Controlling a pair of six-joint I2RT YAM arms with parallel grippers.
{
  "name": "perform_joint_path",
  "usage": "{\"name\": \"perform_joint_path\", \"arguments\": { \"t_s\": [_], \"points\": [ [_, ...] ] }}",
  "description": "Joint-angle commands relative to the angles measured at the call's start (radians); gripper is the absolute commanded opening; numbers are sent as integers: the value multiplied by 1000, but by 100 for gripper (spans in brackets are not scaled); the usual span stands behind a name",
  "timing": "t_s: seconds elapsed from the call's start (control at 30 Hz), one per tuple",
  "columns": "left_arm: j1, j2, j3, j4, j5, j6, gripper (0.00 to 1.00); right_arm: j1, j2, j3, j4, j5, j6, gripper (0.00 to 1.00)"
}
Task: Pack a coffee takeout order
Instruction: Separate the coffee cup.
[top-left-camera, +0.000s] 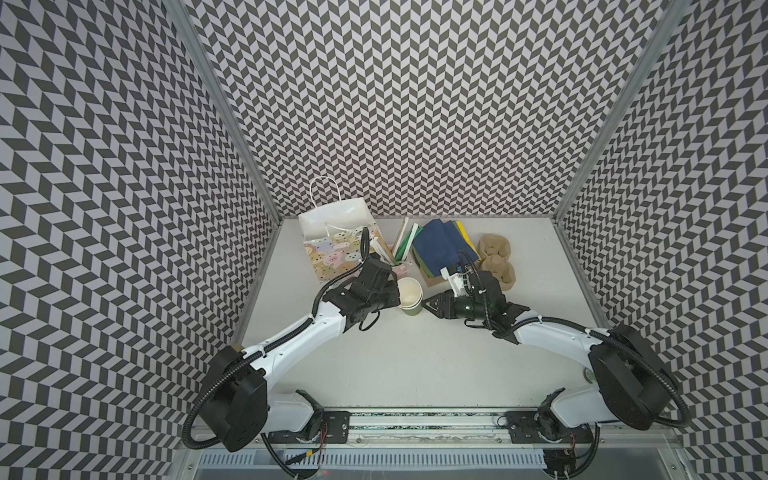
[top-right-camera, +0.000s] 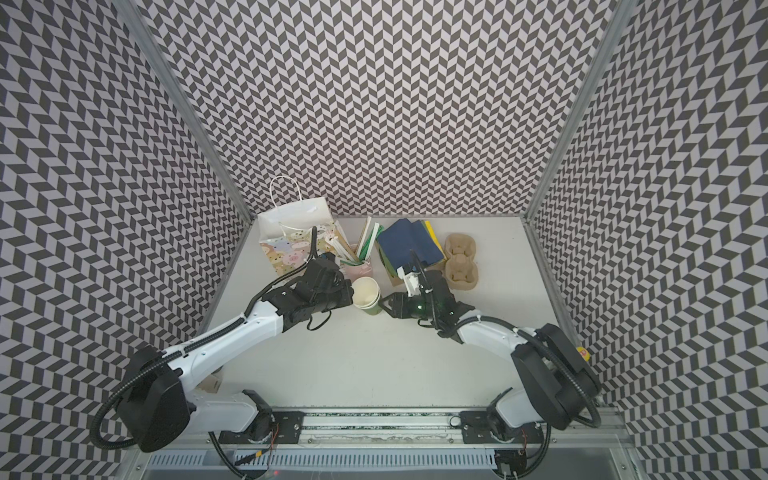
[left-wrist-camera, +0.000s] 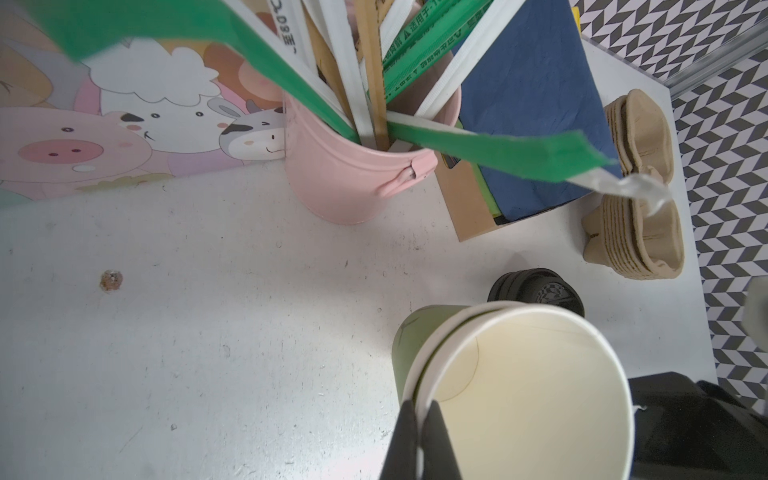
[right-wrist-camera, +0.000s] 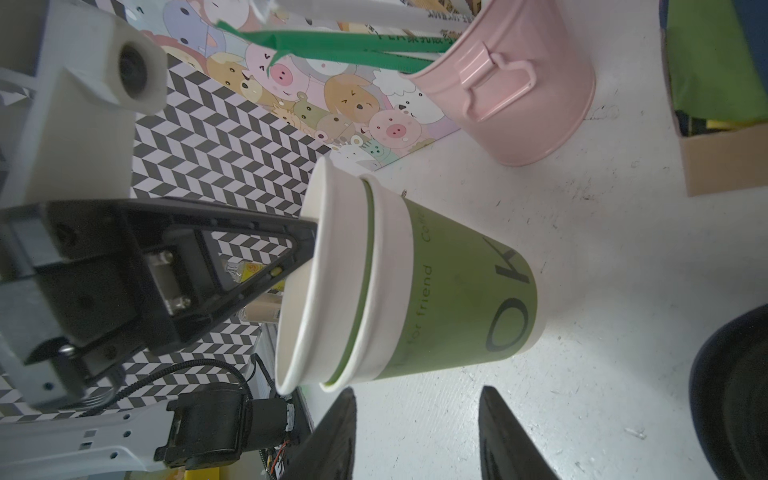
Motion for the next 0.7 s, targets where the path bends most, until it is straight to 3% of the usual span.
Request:
{"name": "perform_joint_path", "arguments": {
  "t_s": [0.0,0.67],
  "points": [
    [3,-8,-16,3,-4,-10,0,-3,-12,24,70,6,-2,47],
    [-2,-10,-37,13,15,-14,0,-3,16,47,61,22,-19,46]
  ]
}}
